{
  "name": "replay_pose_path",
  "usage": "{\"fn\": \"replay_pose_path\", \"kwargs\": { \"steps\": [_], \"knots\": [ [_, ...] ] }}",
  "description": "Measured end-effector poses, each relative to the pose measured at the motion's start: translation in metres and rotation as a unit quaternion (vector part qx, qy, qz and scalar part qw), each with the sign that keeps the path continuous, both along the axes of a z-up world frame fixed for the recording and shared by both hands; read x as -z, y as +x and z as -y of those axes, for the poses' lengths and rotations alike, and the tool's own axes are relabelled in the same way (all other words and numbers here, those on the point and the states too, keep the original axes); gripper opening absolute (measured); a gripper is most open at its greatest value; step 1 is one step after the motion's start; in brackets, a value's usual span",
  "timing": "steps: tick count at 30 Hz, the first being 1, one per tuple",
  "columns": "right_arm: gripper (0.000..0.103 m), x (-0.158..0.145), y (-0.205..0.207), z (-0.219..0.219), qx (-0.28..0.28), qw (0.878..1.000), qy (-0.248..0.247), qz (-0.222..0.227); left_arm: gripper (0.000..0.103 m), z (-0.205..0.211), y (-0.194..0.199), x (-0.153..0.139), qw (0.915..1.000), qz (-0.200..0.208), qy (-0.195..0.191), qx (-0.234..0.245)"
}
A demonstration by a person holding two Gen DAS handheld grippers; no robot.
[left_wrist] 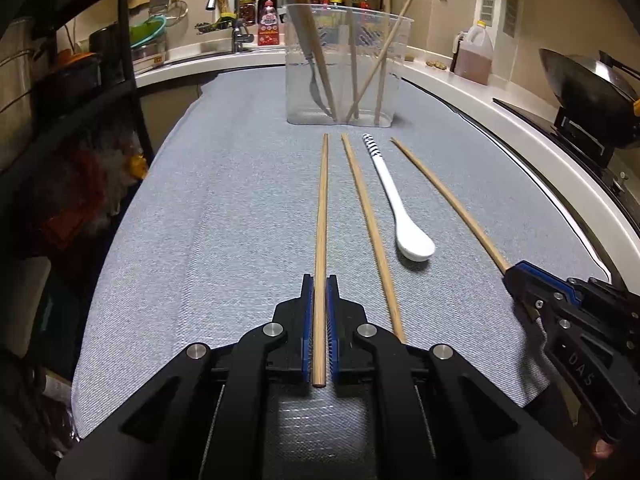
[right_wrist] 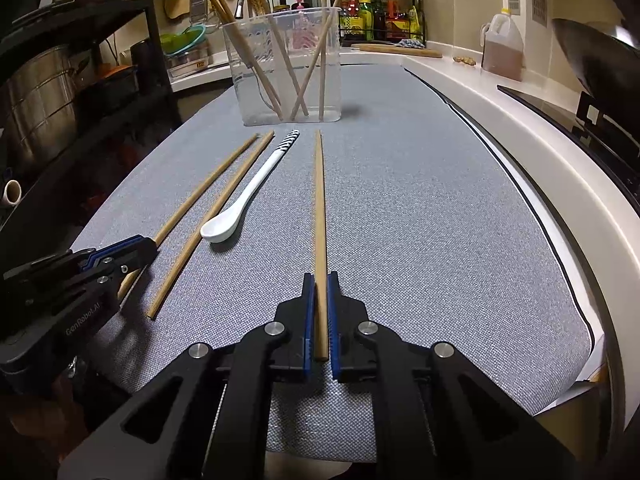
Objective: Organize utensils
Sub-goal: 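Grasp a wooden chopstick with the left gripper while the right gripper grasps another chopstick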
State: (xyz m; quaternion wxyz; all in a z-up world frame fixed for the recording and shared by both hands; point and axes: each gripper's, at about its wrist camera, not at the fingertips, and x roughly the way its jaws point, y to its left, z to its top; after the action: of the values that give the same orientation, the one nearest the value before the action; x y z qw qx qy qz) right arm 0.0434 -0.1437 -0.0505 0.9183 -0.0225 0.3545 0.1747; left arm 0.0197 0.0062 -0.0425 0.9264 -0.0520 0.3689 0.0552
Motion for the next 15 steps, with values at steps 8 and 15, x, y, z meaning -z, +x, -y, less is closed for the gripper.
{"fn": "replay_pose_path", "kwargs": {
  "steps": [8,15],
  "knots": [
    [0.007,-0.0006,0.0000,-0.0033,0.000,1.000,-0.010,0.004,0.007,-0.0019,0.0007,-0.0003,1.0000,0.001,0.002,-0.003],
    [0.007,-0.0008,0.0004,-0.0029,0.000,1.000,-0.010,0.004,0.007,-0.0025,0.0021,-0.0011,1.0000,0.002,0.004,-0.001]
  ]
}}
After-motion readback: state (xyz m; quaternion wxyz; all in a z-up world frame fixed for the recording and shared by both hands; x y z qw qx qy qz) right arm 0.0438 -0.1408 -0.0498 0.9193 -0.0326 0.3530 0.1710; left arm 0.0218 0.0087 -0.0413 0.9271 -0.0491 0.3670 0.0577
